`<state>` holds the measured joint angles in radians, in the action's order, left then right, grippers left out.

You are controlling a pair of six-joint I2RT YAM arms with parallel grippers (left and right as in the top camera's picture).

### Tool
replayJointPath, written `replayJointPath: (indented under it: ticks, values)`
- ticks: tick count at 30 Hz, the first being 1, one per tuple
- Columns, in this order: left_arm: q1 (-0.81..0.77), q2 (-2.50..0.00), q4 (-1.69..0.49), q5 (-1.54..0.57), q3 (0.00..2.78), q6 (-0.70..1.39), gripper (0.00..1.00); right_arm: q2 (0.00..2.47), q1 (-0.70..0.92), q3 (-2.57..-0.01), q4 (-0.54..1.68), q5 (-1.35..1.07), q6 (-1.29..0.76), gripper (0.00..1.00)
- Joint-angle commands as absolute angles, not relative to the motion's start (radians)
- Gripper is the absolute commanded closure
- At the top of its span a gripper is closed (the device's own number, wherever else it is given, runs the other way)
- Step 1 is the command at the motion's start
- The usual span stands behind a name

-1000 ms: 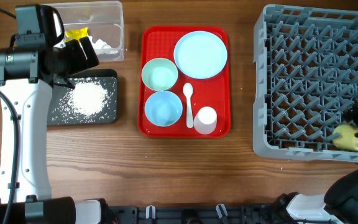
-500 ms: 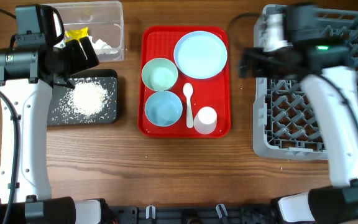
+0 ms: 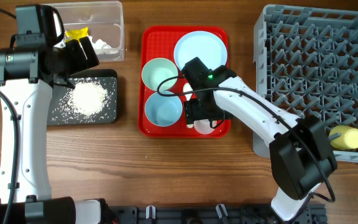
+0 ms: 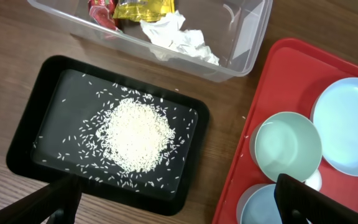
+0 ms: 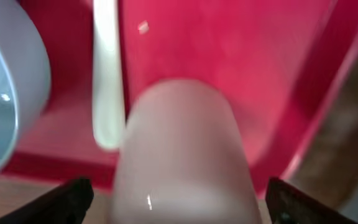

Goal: Sort waste into correct bins and load items into the dishwasher rack
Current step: 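Grasp the white cup on the red tray with the right gripper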

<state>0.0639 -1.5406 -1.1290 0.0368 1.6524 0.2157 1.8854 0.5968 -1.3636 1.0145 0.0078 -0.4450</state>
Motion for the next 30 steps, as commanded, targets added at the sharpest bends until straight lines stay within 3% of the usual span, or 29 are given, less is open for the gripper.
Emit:
replayJointPath:
  ticks: [1, 12, 15, 16, 17, 22, 26, 28, 30]
  values:
    - [0.065, -1.536, -1.127, 0.047, 1.652, 0.225, 0.00, 1.893, 0.595, -1.325, 0.971, 0.018, -0.446, 0.15]
    - [0.065, -1.536, -1.127, 0.047, 1.652, 0.225, 0.00, 1.892, 0.573, -1.263, 0.908, -0.023, -0.451, 0.41]
    - [0.065, -1.536, -1.127, 0.047, 1.652, 0.225, 0.00, 1.880, 0.542, -1.285, 0.921, -0.023, -0.417, 0.38]
    - [0.065, -1.536, -1.127, 0.046, 1.652, 0.225, 0.00, 1.879, 0.530, -1.285, 0.916, -0.023, -0.391, 0.27]
    - [0.065, -1.536, -1.127, 0.047, 1.652, 0.225, 0.00, 1.879, 0.530, -1.284, 0.914, -0.023, -0.387, 0.25]
    - [0.065, -1.536, -1.127, 0.047, 1.652, 0.225, 0.00, 1.880, 0.530, -1.282, 0.883, -0.022, -0.371, 0.23]
    - [0.065, -1.536, -1.127, 0.047, 1.652, 0.225, 0.00, 1.892, 0.530, -1.281, 0.845, 0.001, -0.340, 0.11]
    - [0.065, -1.536, -1.127, 0.047, 1.652, 0.225, 0.00, 1.893, 0.530, -1.281, 0.836, 0.011, -0.340, 0.11]
    - [0.065, -1.536, -1.127, 0.047, 1.652, 0.225, 0.00, 1.893, 0.530, -1.280, 0.835, 0.010, -0.341, 0.17]
